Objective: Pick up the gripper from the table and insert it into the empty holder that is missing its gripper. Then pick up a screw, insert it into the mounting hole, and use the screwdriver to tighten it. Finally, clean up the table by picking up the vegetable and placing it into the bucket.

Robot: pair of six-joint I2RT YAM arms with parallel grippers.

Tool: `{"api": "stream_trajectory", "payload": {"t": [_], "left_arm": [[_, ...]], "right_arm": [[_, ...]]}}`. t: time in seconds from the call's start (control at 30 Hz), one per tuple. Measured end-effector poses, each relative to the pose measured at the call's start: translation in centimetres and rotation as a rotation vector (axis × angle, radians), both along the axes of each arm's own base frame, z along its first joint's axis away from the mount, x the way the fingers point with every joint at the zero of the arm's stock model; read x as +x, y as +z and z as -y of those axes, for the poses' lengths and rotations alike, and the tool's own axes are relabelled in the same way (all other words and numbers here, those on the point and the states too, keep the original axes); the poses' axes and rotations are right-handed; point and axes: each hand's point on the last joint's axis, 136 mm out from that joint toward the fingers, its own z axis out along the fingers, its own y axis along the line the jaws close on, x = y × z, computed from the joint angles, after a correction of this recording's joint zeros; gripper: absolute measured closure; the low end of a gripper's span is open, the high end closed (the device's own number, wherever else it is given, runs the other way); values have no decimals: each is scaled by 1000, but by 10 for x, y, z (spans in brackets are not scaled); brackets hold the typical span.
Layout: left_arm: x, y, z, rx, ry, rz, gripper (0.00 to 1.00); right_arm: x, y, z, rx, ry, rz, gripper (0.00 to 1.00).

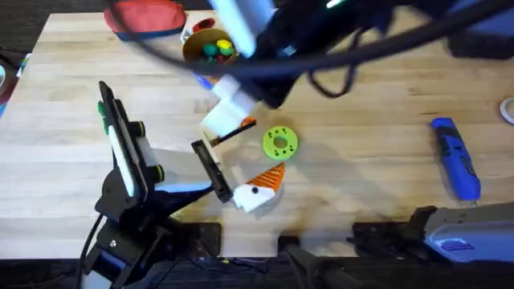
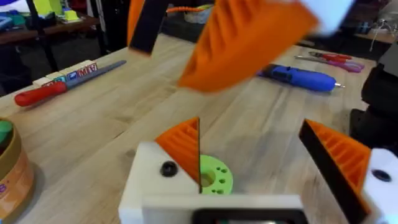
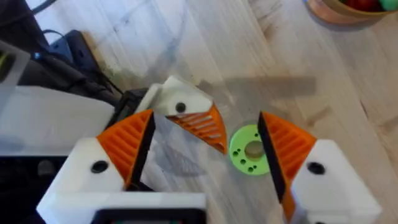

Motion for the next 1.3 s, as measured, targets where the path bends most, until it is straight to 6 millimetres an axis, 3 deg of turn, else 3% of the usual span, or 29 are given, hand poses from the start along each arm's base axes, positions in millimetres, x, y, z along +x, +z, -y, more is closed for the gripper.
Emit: {"api": "stream_trajectory", "payload": {"t": [0.17, 0.33, 0.47, 0.8, 1.07, 1.3], "left_arm": [[0, 0, 0, 0, 0, 0, 14], [0, 0, 0, 0, 0, 0, 13], [0, 0, 0, 0, 0, 0, 13], [0, 0, 0, 0, 0, 0, 13], [0, 0, 0, 0, 0, 0, 14], [0, 0, 0, 0, 0, 0, 13]], "right_arm": [[7, 24, 56, -1, -119, -3, 10], [8, 31, 86, -17, -188, -19, 8], [6, 31, 95, -5, -209, -12, 8], [-34, 8, 105, 92, -194, -67, 9], [-72, 9, 123, 201, -211, -78, 10], [-114, 9, 118, 327, -112, -190, 10]]}}
